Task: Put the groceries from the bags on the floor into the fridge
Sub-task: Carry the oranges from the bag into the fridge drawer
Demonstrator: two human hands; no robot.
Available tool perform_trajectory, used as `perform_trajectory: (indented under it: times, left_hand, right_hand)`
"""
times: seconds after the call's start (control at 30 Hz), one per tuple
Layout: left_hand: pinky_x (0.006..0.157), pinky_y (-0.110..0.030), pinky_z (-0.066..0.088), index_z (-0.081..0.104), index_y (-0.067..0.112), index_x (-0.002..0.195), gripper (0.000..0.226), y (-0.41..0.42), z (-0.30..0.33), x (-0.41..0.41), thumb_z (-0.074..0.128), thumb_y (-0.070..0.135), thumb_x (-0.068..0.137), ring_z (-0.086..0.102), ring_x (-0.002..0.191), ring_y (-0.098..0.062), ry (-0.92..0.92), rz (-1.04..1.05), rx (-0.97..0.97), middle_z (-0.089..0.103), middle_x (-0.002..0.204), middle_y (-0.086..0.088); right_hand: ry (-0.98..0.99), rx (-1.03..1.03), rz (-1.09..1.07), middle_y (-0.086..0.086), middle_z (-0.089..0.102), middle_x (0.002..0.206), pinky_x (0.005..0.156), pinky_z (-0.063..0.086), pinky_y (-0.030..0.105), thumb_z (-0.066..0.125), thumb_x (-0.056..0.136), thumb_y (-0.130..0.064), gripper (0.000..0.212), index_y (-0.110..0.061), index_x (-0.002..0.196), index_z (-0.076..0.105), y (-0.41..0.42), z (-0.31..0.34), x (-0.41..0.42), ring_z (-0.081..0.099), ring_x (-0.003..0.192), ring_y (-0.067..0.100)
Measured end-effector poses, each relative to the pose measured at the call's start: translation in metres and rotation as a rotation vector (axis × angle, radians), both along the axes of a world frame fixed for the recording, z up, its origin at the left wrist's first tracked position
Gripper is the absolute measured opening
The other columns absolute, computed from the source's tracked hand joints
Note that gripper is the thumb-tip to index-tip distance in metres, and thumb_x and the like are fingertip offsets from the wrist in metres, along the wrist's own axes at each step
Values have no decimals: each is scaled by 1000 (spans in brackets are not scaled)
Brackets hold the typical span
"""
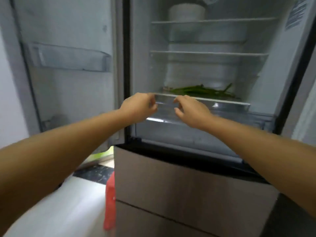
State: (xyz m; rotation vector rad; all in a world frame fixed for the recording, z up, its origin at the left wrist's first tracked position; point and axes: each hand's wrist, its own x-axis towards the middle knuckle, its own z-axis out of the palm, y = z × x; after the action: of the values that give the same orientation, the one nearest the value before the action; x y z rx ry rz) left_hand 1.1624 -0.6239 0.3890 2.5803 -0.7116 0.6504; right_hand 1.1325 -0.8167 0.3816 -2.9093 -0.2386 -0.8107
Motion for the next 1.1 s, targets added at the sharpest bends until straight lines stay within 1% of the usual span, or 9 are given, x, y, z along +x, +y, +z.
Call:
perform_trajectory:
  times: [0.13, 0.2, 0.3, 0.43, 0.6, 0.73, 0.8, 0.93, 1.1]
  left_hand:
    - [74, -35, 45, 61, 17, 97, 19, 71, -73, -60, 51, 32, 90, 61, 97, -31, 66, 106, -53, 68, 102, -7]
    - [73, -33, 44, 62, 17, 99, 20, 110, -110, -92, 50, 31, 91, 61, 95, -29, 109, 151, -62, 67, 100, -5]
    - [71, -30, 42, 62, 17, 101, 20, 178, -160, -144, 49, 30, 94, 59, 92, -22, 148, 230, -75, 65, 98, -1]
    - [76, -35, 51, 61, 19, 104, 20, 289, -209, -224, 48, 30, 94, 59, 88, -17, 251, 395, -140, 64, 98, 2]
    - [78, -35, 53, 62, 17, 102, 20, 441, -247, -360, 48, 28, 93, 60, 85, -16, 376, 606, -151, 65, 97, 1]
    - [79, -35, 53, 61, 18, 103, 20, 554, -263, -463, 47, 28, 93, 61, 85, -15, 443, 812, -159, 66, 98, 1]
    - [75, -31, 50, 61, 17, 105, 21, 601, -266, -502, 46, 27, 94, 60, 85, -15, 489, 901, -167, 65, 98, 2]
    - [75, -32, 50, 62, 17, 101, 19, 673, -284, -550, 47, 26, 92, 58, 82, -15, 508, 1011, -232, 64, 95, 1]
    - [70, -29, 47, 61, 16, 99, 17, 744, -323, -581, 48, 26, 93, 55, 76, -14, 589, 1076, -295, 56, 86, 3]
  right_hand:
    - [10, 81, 136, 7, 54, 122, 85, 48, 41, 48, 95, -28, 36, -15, 128, 50, 64, -56, -32, 55, 110, 26]
    - [62, 3, 215, 8, 52, 123, 84, 48, 42, 47, 95, -28, 36, -15, 129, 49, 102, -87, -52, 53, 112, 27]
    - [147, -242, 352, 9, 49, 127, 86, 45, 39, 46, 93, -28, 41, -17, 133, 44, 164, -131, -86, 50, 116, 29]
    - [214, -287, 537, 6, 47, 130, 88, 43, 38, 45, 94, -31, 41, -19, 134, 43, 266, -167, -134, 48, 117, 29]
    - [291, -195, 738, 3, 46, 132, 90, 45, 36, 43, 96, -33, 42, -20, 136, 41, 430, -210, -213, 49, 120, 26]
    - [342, -218, 914, 2, 46, 135, 87, 44, 33, 42, 98, -34, 41, -22, 136, 41, 554, -241, -286, 54, 112, 25]
    - [379, -223, 989, 1, 45, 135, 87, 45, 31, 41, 98, -34, 40, -22, 136, 41, 607, -254, -319, 54, 111, 21]
    - [428, -290, 1094, 1, 46, 134, 86, 46, 30, 39, 99, -34, 39, -20, 135, 42, 703, -272, -360, 55, 109, 20]
    - [486, -383, 1179, 2, 46, 135, 85, 45, 31, 38, 100, -32, 39, -19, 136, 41, 815, -293, -376, 56, 108, 21]
